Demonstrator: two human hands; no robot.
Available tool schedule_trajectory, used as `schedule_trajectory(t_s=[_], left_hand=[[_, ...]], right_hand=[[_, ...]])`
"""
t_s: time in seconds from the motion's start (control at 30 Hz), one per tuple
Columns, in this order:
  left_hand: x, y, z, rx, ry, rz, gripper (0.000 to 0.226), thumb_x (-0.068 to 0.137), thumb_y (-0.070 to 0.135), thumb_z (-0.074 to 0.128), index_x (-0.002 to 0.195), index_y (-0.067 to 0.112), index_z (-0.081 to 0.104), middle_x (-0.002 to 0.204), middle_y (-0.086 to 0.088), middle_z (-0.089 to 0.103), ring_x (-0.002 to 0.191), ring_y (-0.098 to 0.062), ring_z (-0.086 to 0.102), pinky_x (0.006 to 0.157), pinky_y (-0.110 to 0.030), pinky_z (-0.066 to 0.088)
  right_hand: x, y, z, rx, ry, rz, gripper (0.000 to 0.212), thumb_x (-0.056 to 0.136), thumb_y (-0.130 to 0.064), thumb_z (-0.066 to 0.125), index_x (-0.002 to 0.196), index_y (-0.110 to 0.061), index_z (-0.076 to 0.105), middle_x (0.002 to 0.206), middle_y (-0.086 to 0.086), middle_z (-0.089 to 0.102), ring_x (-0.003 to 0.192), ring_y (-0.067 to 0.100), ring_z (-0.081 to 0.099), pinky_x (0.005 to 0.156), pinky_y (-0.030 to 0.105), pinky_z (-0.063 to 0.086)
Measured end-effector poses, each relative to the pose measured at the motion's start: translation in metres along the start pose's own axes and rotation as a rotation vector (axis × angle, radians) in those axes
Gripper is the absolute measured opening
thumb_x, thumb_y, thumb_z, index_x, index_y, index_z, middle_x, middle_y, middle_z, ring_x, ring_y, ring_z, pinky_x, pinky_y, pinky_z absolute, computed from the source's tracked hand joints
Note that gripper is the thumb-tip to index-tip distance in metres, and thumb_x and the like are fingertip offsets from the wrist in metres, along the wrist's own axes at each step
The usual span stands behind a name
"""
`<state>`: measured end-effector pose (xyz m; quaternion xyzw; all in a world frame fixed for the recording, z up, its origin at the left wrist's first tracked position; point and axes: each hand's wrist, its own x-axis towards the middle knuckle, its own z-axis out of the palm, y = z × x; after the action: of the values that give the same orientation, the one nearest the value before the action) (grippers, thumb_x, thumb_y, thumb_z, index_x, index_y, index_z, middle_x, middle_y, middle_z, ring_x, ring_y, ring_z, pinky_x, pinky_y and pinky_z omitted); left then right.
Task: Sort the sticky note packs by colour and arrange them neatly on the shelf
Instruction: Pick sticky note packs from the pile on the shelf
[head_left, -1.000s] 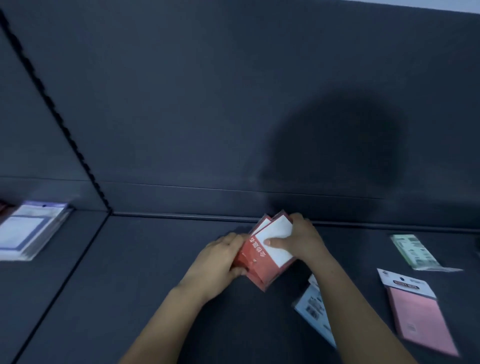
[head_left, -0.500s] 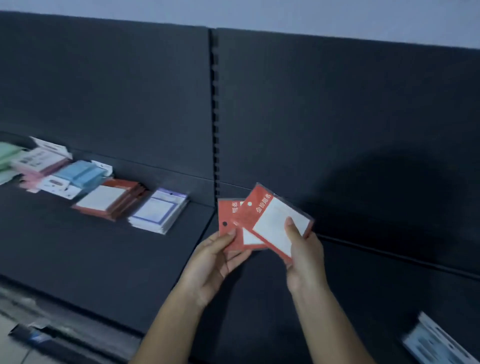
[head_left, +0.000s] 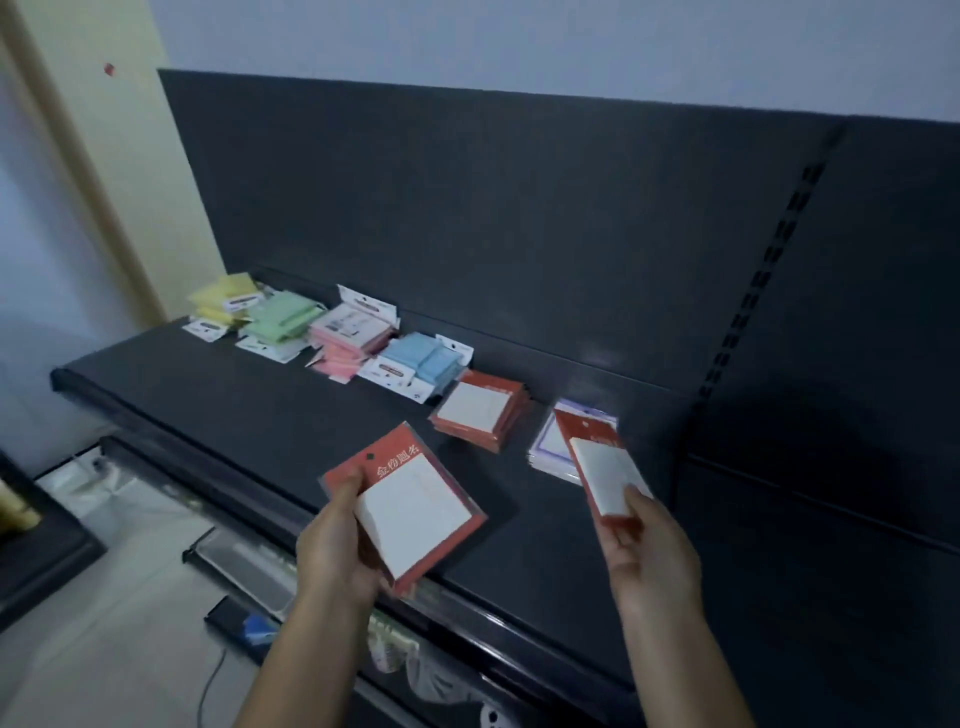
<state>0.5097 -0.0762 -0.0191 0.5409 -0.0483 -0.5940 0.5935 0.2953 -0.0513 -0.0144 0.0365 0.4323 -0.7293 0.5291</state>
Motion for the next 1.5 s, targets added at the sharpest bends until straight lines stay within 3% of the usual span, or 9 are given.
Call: schedule_trajectory(t_s=[0.17, 0.27, 0.37, 0.7, 0.8, 0.87, 1.07, 1.27, 1.5], left_hand=[[0.039, 0.022, -0.027, 0.116, -0.088, -0.134, 0.029, 0.096, 0.042, 0.044, 0.091, 0.015, 0.056, 0.085, -0.005, 0.066, 0.07, -0.024, 0.061, 0.058, -0.039, 0.045], [0.05, 0.029, -0.021, 0.174, -0.205, -0.175, 0.008, 0.094, 0.014, 0.047, 0.094, 0.011, 0.054, 0.088, -0.01, 0.065, 0.076, -0.026, 0.061, 0.061, -0.037, 0.048], [0.059, 0.033, -0.004, 0.245, -0.297, -0.143, 0.028, 0.082, -0.011, 0.038, 0.1, 0.003, 0.054, 0.1, -0.018, 0.064, 0.088, -0.033, 0.061, 0.067, -0.038, 0.053], [0.099, 0.036, 0.099, 0.52, -0.287, 0.293, 0.046, 0.082, -0.011, 0.053, 0.119, 0.017, 0.044, 0.098, -0.006, 0.064, 0.089, -0.026, 0.064, 0.079, -0.045, 0.055], [0.116, 0.03, 0.119, 0.634, -0.3, 0.381, 0.042, 0.082, -0.007, 0.056, 0.113, 0.018, 0.045, 0.099, -0.002, 0.059, 0.095, -0.026, 0.062, 0.089, -0.046, 0.052], [0.126, 0.028, 0.127, 0.737, -0.305, 0.468, 0.038, 0.083, -0.006, 0.057, 0.116, 0.012, 0.05, 0.098, 0.002, 0.055, 0.096, -0.019, 0.058, 0.092, -0.032, 0.048], [0.154, 0.03, 0.129, 0.966, -0.499, 0.637, 0.031, 0.09, -0.003, 0.046, 0.118, 0.003, 0.059, 0.104, 0.005, 0.056, 0.098, -0.008, 0.053, 0.078, -0.013, 0.037], [0.173, 0.021, 0.126, 1.065, -0.719, 0.644, 0.044, 0.087, -0.005, 0.041, 0.128, 0.009, 0.049, 0.12, -0.007, 0.057, 0.112, -0.019, 0.053, 0.092, -0.021, 0.041], [0.175, 0.021, 0.121, 1.229, -0.784, 0.836, 0.056, 0.081, 0.002, 0.053, 0.135, 0.008, 0.04, 0.144, -0.008, 0.035, 0.134, -0.02, 0.03, 0.11, -0.024, 0.027]], right_hand=[[-0.006, 0.032, 0.024, -0.13, -0.034, 0.052, 0.005, 0.089, -0.006, 0.058, 0.093, -0.005, 0.06, 0.094, 0.012, 0.066, 0.087, 0.021, 0.066, 0.065, 0.032, 0.06], [0.001, 0.04, 0.034, -0.091, -0.028, 0.078, 0.011, 0.092, -0.012, 0.052, 0.093, -0.004, 0.06, 0.09, 0.014, 0.067, 0.084, 0.024, 0.066, 0.065, 0.035, 0.06], [0.016, 0.041, 0.045, -0.179, -0.031, 0.082, 0.01, 0.091, -0.013, 0.052, 0.09, -0.006, 0.06, 0.083, 0.009, 0.066, 0.076, 0.019, 0.062, 0.059, 0.03, 0.054], [0.057, 0.036, 0.086, -0.556, -0.302, -0.129, 0.029, 0.089, 0.003, 0.051, 0.109, -0.015, 0.062, 0.098, 0.0, 0.071, 0.085, 0.013, 0.068, 0.062, 0.022, 0.054], [0.071, 0.044, 0.099, -0.672, -0.276, -0.196, 0.04, 0.088, 0.006, 0.05, 0.122, -0.014, 0.052, 0.109, 0.002, 0.066, 0.09, 0.017, 0.066, 0.06, 0.021, 0.053], [0.08, 0.055, 0.108, -0.741, -0.251, -0.241, 0.041, 0.088, 0.008, 0.048, 0.119, -0.017, 0.048, 0.106, -0.001, 0.063, 0.089, 0.013, 0.063, 0.056, 0.018, 0.051], [0.095, 0.098, 0.129, -0.821, -0.107, -0.394, 0.038, 0.087, 0.007, 0.046, 0.11, -0.023, 0.045, 0.095, -0.009, 0.056, 0.083, -0.002, 0.052, 0.067, 0.013, 0.041], [0.103, 0.133, 0.139, -1.023, -0.02, -0.515, 0.049, 0.084, 0.005, 0.043, 0.124, -0.021, 0.053, 0.119, 0.004, 0.058, 0.105, 0.012, 0.058, 0.095, 0.03, 0.048], [0.092, 0.123, 0.14, -1.023, -0.035, -0.563, 0.04, 0.089, -0.002, 0.05, 0.116, -0.032, 0.048, 0.11, -0.017, 0.054, 0.101, -0.001, 0.054, 0.088, 0.012, 0.042]])
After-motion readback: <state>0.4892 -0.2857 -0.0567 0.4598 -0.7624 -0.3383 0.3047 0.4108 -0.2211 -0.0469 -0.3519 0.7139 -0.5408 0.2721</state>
